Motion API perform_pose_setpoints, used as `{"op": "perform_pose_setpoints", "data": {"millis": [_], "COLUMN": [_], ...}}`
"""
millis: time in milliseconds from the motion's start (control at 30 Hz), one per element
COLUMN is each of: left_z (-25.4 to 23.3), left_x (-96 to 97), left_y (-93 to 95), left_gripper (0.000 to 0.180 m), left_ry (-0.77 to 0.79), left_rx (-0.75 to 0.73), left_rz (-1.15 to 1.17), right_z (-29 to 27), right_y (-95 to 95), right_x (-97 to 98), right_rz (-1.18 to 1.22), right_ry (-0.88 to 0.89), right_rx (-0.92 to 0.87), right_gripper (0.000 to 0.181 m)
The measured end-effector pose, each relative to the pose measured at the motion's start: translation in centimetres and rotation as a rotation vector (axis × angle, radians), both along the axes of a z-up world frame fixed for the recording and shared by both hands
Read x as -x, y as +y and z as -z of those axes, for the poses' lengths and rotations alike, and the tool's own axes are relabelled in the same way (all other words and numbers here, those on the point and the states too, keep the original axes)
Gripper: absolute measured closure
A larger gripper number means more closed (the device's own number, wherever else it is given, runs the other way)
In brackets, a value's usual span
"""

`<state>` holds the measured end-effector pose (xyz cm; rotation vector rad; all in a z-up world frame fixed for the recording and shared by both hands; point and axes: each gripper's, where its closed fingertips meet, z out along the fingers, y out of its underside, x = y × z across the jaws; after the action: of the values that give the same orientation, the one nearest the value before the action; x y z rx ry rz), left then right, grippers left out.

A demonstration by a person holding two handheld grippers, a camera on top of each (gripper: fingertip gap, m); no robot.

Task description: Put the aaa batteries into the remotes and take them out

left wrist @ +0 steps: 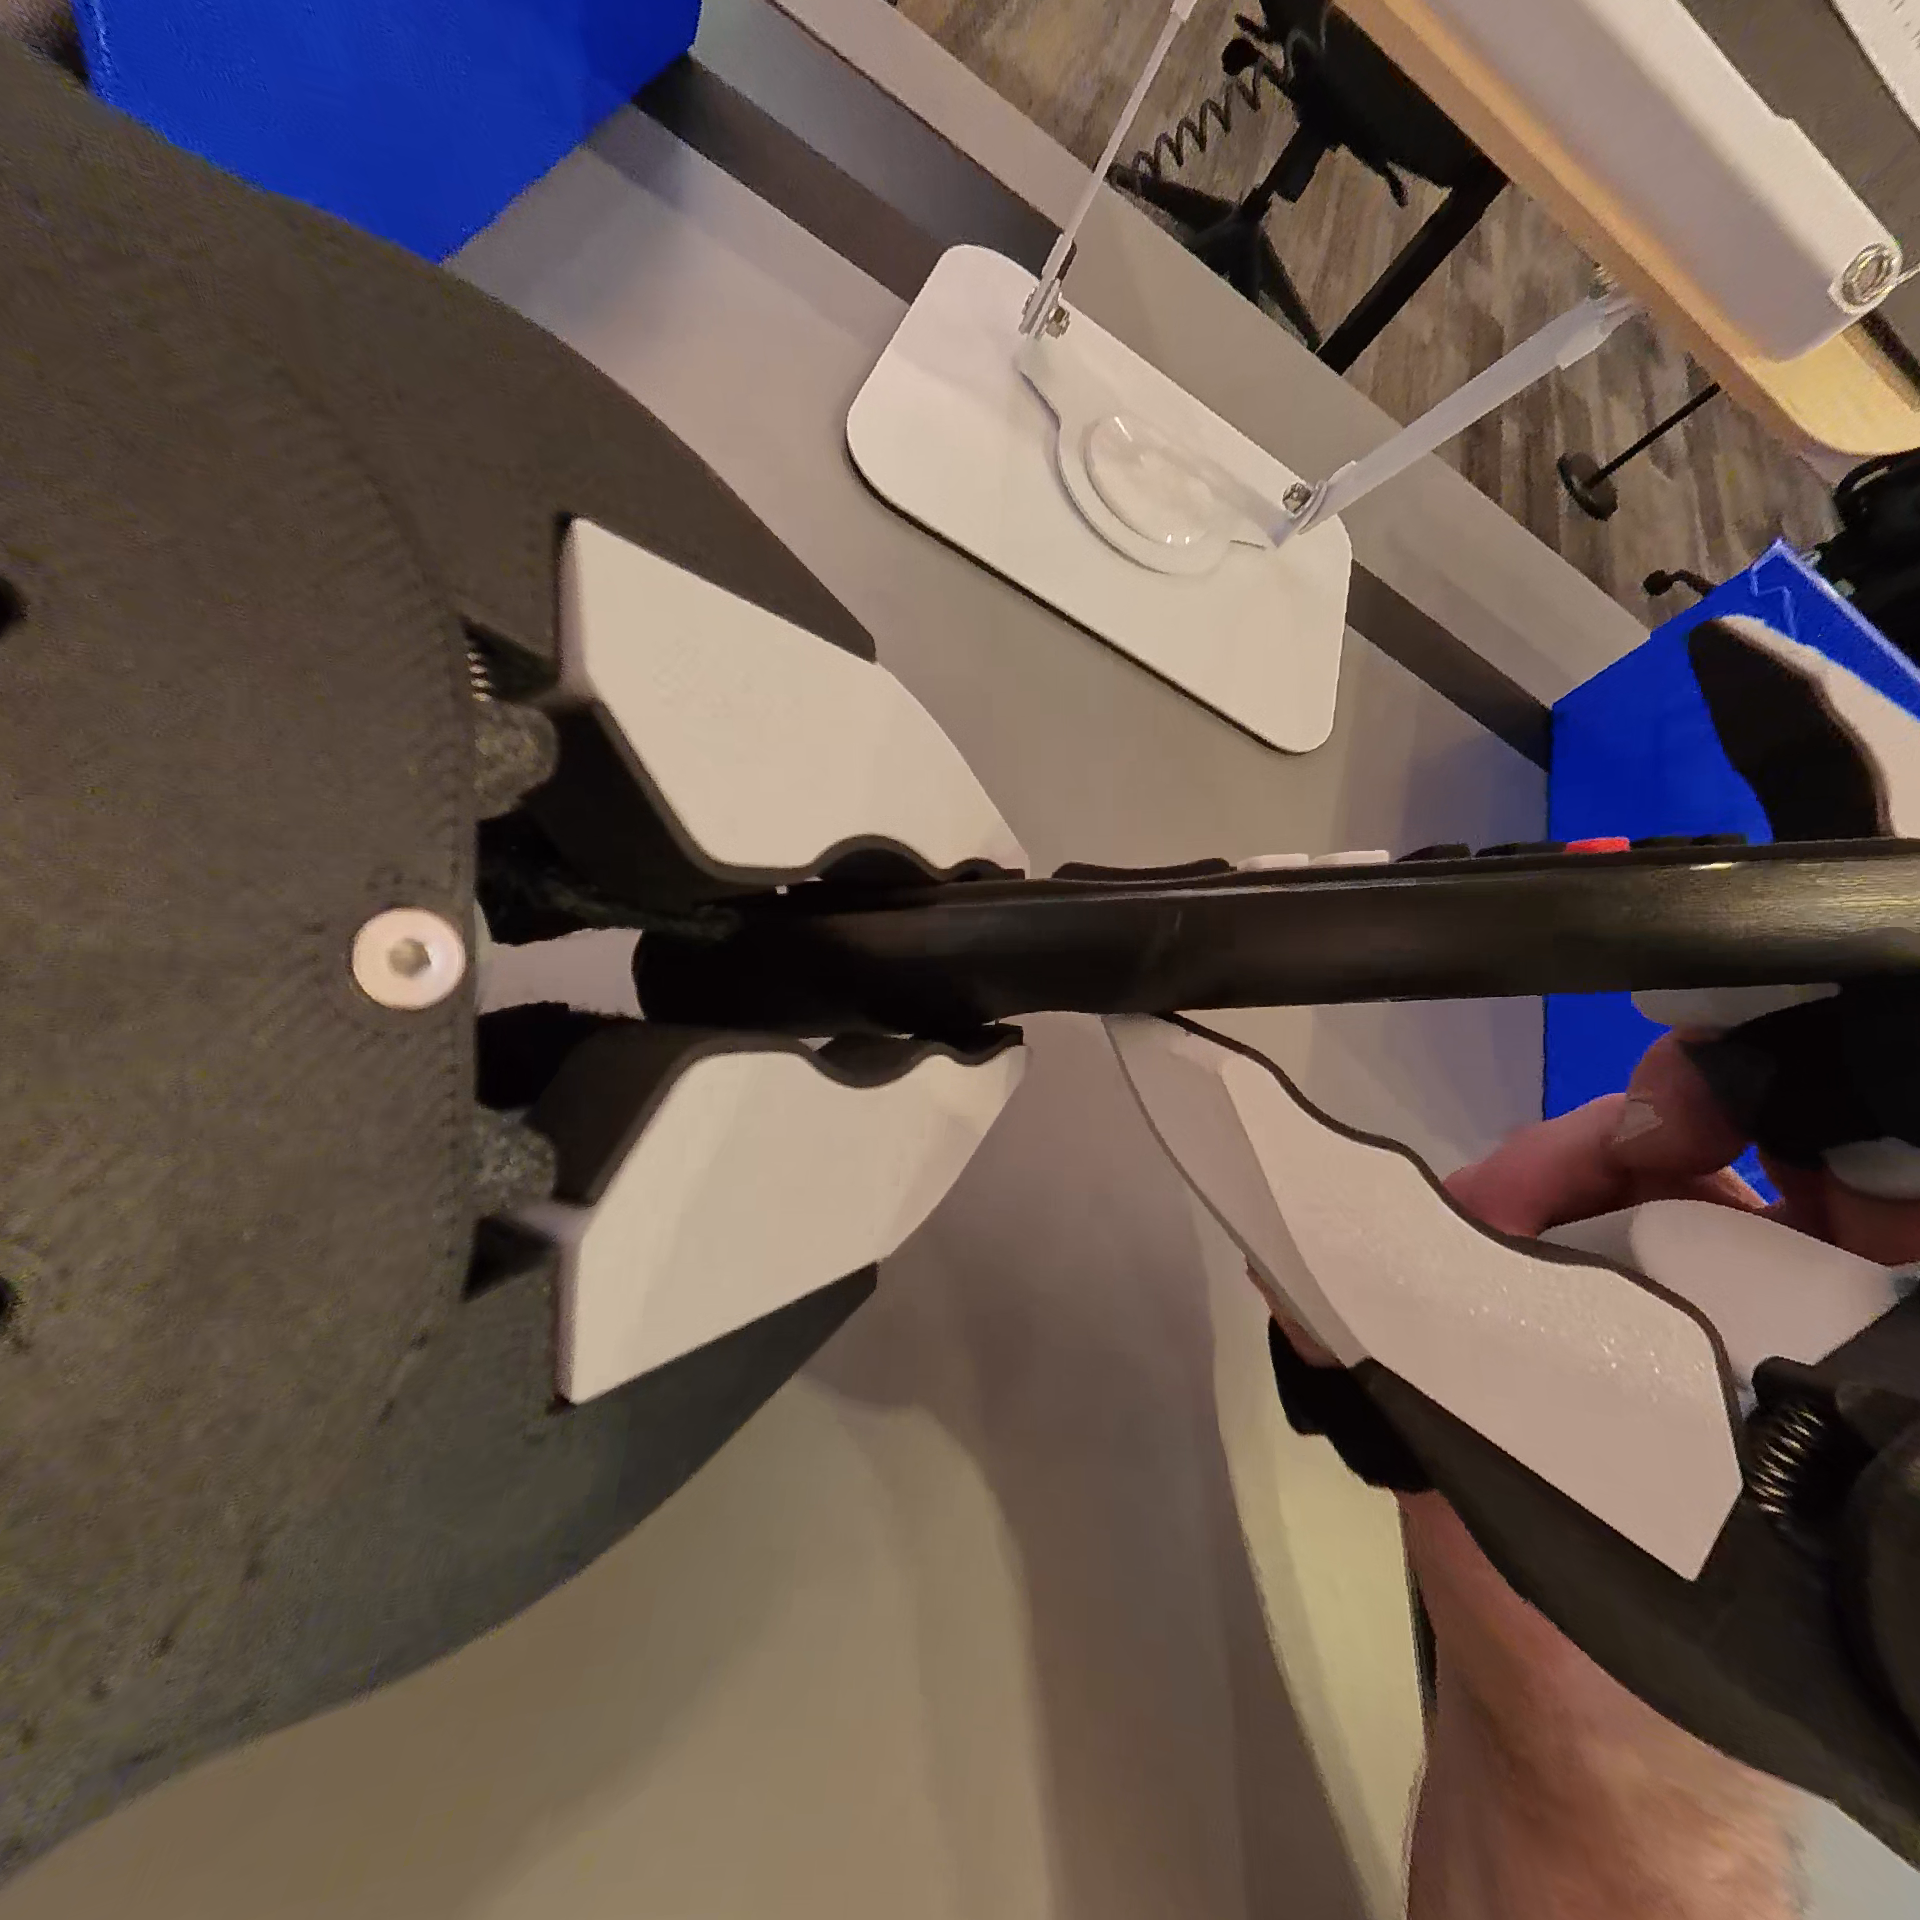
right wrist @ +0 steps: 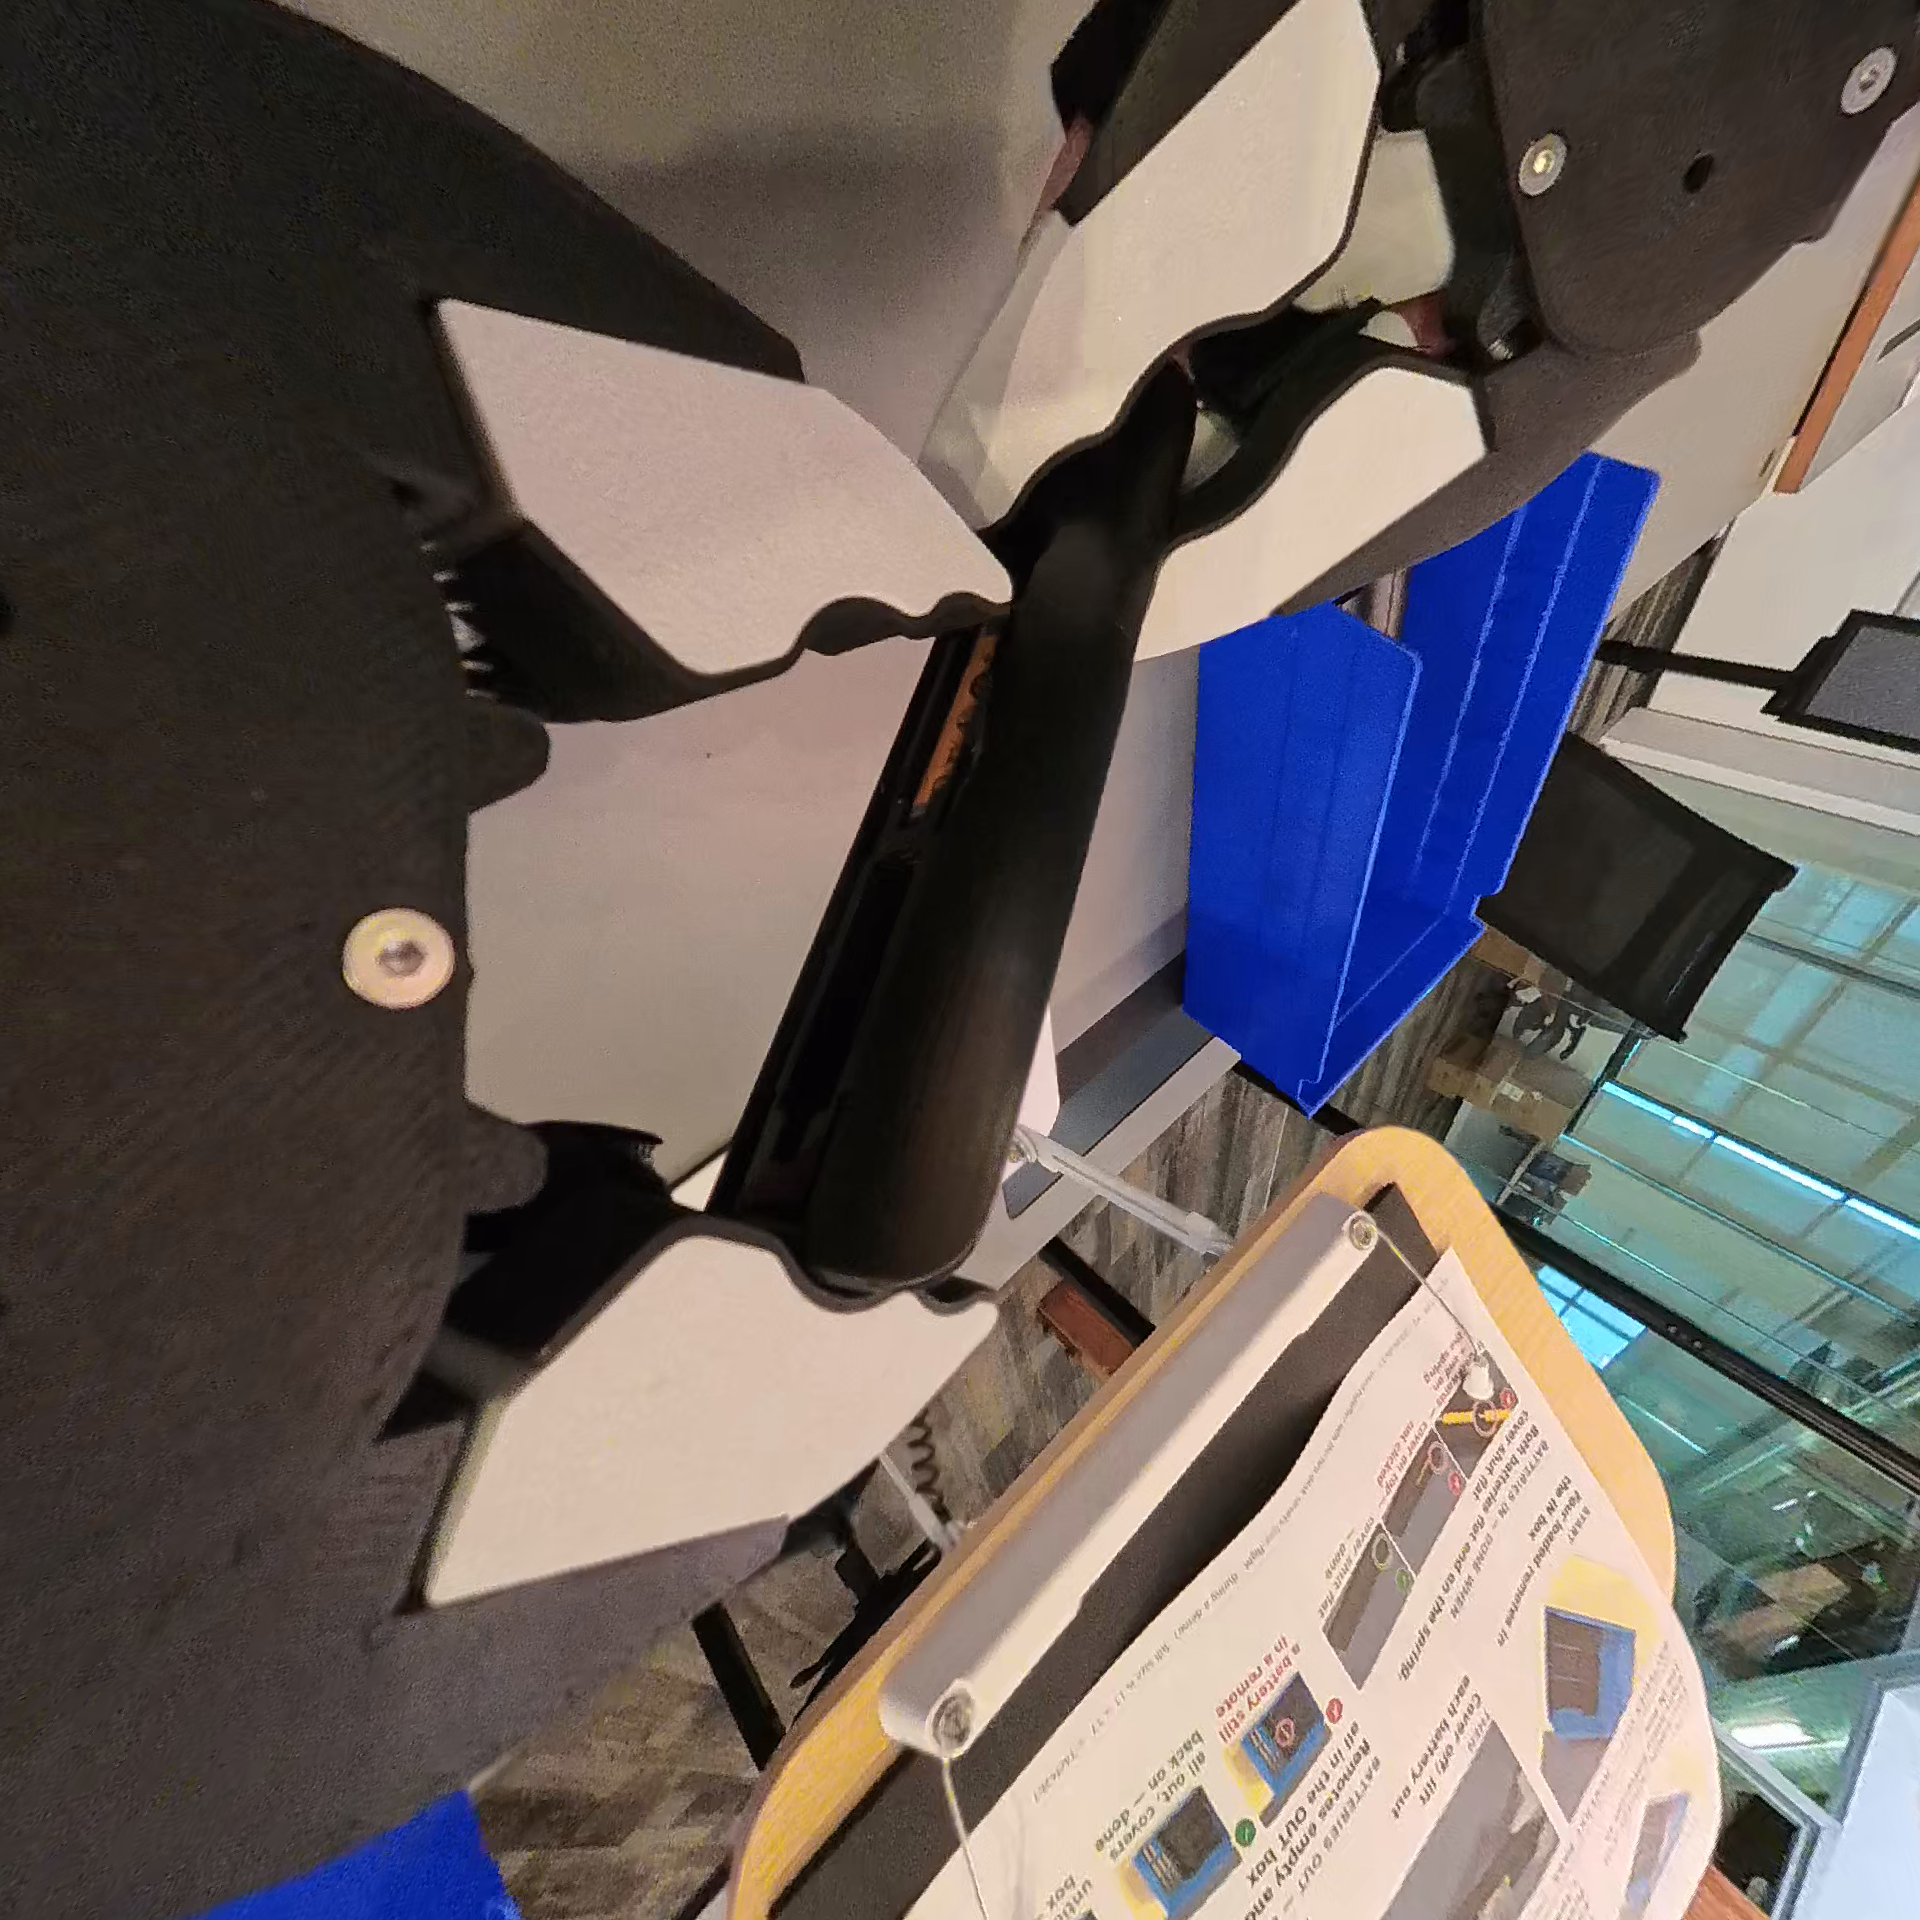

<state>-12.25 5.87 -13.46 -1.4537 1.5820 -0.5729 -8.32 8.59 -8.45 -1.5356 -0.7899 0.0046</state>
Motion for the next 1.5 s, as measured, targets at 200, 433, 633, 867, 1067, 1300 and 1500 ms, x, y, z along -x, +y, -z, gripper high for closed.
{"op": "perform_pose_setpoints", "data": {"millis": [200, 433, 633, 867, 1067, 1300, 1500], "left_z": [-0.2, -0.5, -0.4, 0.1, 0.3, -0.4, -0.5], "left_x": [-0.1, 0.0, 0.4, 0.3, 0.2, -0.1, -0.3], "left_y": [0.2, 0.2, 0.7, 0.8, 0.9, 1.0, 0.7], "left_gripper": [0.158, 0.158, 0.158, 0.156, 0.156, 0.156, 0.156], "left_ry": [-0.023, -0.033, -0.014, -0.022, -0.053, -0.135, -0.164], "left_rx": [-0.03, -0.051, -0.077, 0.027, 0.14, 0.211, 0.248], "left_rz": [-0.006, -0.005, -0.007, -0.007, -0.024, -0.062, -0.075], "right_z": [0.0, 0.0, 0.2, -0.2, -0.5, -0.8, -1.1], "right_y": [0.0, -0.1, -0.5, 0.2, 0.1, 0.3, 0.1], "right_x": [-0.3, -0.3, -0.4, -0.1, -0.8, -0.9, -0.6], "right_rz": [0.002, -0.003, -0.036, -0.016, 0.084, 0.194, 0.193], "right_ry": [0.015, 0.024, 0.023, -0.015, -0.12, -0.041, -0.023], "right_rx": [0.018, 0.04, 0.057, 0.042, -0.035, -0.046, -0.084], "right_gripper": [0.072, 0.077, 0.094, 0.082, 0.071, 0.072, 0.069]}}
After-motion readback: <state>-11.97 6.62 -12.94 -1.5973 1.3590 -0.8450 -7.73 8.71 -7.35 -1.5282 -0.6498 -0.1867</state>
